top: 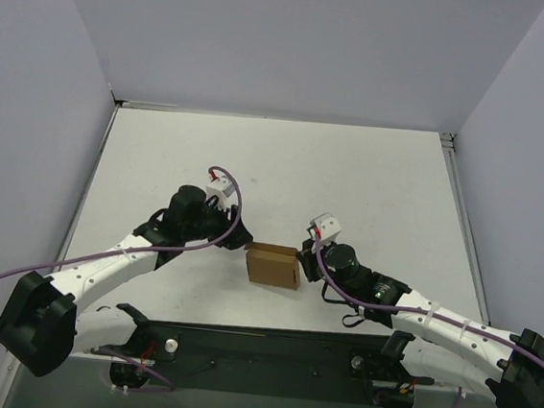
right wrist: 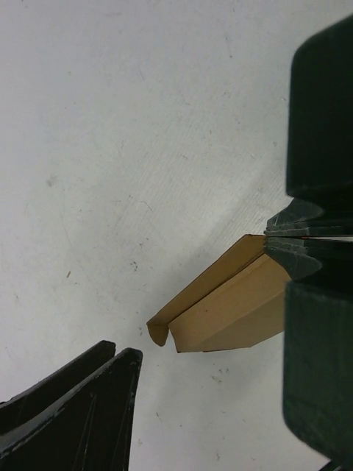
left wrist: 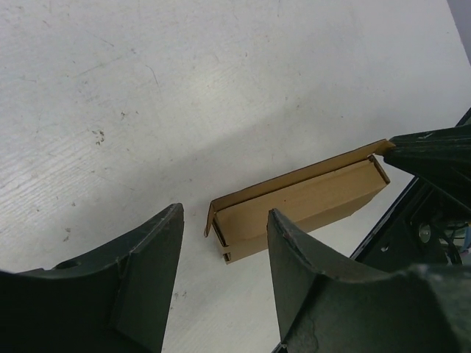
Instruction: Fold the paper box
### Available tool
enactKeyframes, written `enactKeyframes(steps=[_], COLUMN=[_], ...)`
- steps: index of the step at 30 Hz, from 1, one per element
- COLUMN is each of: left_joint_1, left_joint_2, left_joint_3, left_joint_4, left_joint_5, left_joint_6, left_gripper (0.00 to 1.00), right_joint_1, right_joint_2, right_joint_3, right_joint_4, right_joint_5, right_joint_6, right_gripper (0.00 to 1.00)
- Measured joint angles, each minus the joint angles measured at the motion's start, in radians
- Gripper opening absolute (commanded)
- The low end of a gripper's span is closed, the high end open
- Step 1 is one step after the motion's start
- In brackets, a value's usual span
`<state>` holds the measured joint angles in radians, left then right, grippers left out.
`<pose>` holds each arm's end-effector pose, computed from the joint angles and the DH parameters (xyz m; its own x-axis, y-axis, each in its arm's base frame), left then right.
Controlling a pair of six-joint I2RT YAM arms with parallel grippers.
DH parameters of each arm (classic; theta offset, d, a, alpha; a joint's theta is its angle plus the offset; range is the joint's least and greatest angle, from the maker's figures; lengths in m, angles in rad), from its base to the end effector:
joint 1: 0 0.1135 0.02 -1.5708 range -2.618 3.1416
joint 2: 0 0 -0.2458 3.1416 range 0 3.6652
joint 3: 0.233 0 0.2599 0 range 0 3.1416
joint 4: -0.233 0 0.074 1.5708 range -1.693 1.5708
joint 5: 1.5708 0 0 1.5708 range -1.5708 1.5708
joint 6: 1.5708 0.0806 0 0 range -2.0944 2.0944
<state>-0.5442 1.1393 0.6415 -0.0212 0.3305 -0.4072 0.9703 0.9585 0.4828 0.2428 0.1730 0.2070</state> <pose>0.2418 -0.1769 0.1942 -0.6791 -0.0269 -0.7336 0.5030 0.7108 -0.4917 0.1698 0.2234 0.2168 -0.2752 -0.0435 -0.9604 -0.6760 0.7191 0.1611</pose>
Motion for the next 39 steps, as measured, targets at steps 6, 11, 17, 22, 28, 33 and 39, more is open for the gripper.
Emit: enactKeyframes(steps=[6, 11, 17, 22, 28, 33, 39], left_joint_1=[-0.029, -0.044, -0.077, -0.092, -0.108, -0.133, -0.172], left_joint_2=[0.064, 0.110, 0.156, 0.156, 0.156, 0.149, 0.063], left_joint_3=[0.000, 0.001, 0.023, 0.024, 0.024, 0.024, -0.008], left_joint_4=[-0.004, -0.004, -0.038, -0.039, -0.035, -0.037, 0.013], left_joint_5=[-0.015, -0.037, -0.076, -0.092, -0.101, -0.129, -0.129], left_joint_6=[0.009, 0.029, 0.048, 0.052, 0.057, 0.104, 0.188], left_gripper=[0.55, 0.45, 0.35, 0.19, 0.00, 0.00, 0.00], right_joint_1=[0.000, 0.000, 0.000, 0.000, 0.000, -0.001, -0.002], right_joint_2=[-0.001, -0.006, -0.013, -0.013, -0.012, -0.012, -0.026], right_joint_3=[0.000, 0.000, 0.000, 0.000, 0.000, 0.000, 0.003], right_joint_4=[0.001, 0.001, 0.001, 0.001, 0.000, -0.007, -0.043], right_joint_5=[-0.017, -0.024, -0.025, -0.027, -0.027, -0.020, -0.040], right_joint_6=[-0.032, -0.042, -0.049, -0.052, -0.055, -0.055, -0.053], right_gripper=[0.00, 0.00, 0.00, 0.00, 0.00, 0.25, 0.72])
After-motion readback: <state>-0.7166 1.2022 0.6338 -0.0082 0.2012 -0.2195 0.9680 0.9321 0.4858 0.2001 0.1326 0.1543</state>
